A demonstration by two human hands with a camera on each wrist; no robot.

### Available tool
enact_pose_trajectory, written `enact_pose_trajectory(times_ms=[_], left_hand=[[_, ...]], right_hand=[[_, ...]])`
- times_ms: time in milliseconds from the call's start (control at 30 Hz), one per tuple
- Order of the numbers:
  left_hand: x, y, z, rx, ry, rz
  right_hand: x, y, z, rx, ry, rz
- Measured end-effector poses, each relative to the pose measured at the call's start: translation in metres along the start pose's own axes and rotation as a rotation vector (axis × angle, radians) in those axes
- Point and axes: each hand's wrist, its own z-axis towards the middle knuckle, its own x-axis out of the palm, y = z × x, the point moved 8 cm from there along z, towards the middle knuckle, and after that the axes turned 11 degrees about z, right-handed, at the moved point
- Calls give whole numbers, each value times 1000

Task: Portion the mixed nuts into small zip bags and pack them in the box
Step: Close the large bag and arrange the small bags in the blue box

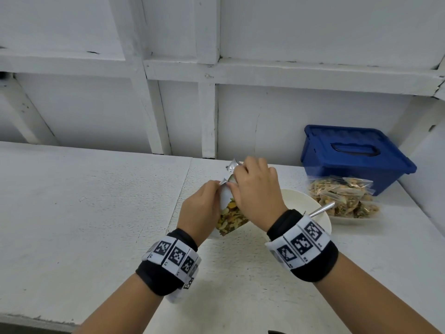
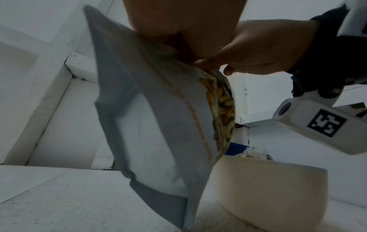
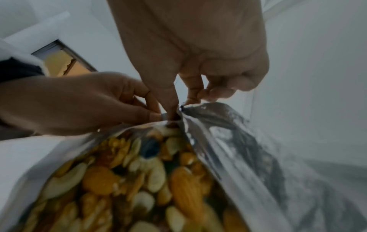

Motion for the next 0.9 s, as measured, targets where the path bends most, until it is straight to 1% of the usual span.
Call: enact_pose_trajectory(times_ms=[33, 100, 133, 200, 267, 333, 400, 467, 533, 567, 600, 667, 700, 733, 767, 800, 833, 900], left_hand=[[0, 1, -1, 20, 2, 14], [0, 4, -2, 57, 8, 49], [1, 7, -4, 67, 16, 62], [-2, 9, -7, 84, 10, 76], [-8, 9, -11, 109, -20, 78], [-12, 9, -13, 111, -45, 44], [-14, 12, -11, 59, -47, -4], [-14, 17, -8, -21, -19, -62], [-15, 25, -6, -110, -4, -142], [-18, 30, -4, -159, -10, -181], [-21, 36, -1, -212, -27, -215], [-27, 51, 6, -322, -75, -275], [-29, 58, 10, -370, -89, -309], [-31, 64, 15, -406, -95, -348], [-31, 68, 21, -429, -97, -385], [-32, 71, 26, -446, -97, -420], [-33, 73, 30, -457, -99, -453], [-34, 75, 38, -464, -97, -509]], right_hand=[[2, -4, 2, 39, 35, 145], [8, -18, 6, 209, 156, 511], [7, -25, 8, 295, 174, 693], [1, -46, 14, 452, 105, 944], [0, -60, 17, 564, 79, 1068], [4, -65, 15, 626, 101, 1122], [5, -66, 11, 661, 84, 1171], [1, -66, 8, 623, 70, 1160], [-8, -66, 8, 539, 98, 1075], [-14, -68, 7, 508, 88, 1030], [-21, -72, 5, 492, 49, 987], [-31, -84, -5, 503, -81, 946], [-32, -90, -12, 539, -132, 957], [-27, -95, -19, 591, -145, 988], [-17, -97, -26, 646, -119, 1041], [-3, -97, -31, 692, -56, 1104], [11, -92, -34, 719, 35, 1168], [35, -76, -35, 722, 215, 1277]])
